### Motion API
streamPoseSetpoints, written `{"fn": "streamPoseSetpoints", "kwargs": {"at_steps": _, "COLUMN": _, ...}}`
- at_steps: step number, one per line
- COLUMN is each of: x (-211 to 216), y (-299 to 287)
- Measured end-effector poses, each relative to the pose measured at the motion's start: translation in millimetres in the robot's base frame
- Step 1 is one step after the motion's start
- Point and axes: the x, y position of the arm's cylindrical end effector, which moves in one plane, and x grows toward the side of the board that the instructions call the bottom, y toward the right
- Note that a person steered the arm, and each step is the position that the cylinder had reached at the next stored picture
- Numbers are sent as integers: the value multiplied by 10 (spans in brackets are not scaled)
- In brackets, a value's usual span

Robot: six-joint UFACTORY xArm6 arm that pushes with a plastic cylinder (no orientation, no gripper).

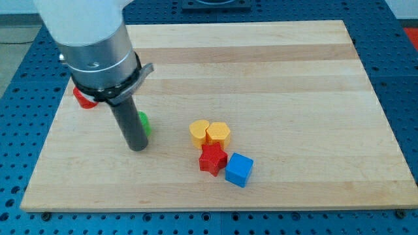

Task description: Move the green circle into red circle

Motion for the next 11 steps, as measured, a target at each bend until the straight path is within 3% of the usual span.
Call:
{"fn": "streamPoseSetpoints", "kwargs": {"at_steps": 2, "x": -345, "y": 25}}
{"fn": "streamPoseSetpoints", "kwargs": {"at_steps": 4, "x": -487, "y": 470}}
{"fn": "streamPoseSetpoints", "kwargs": {"at_steps": 11, "x": -615, "y": -650}}
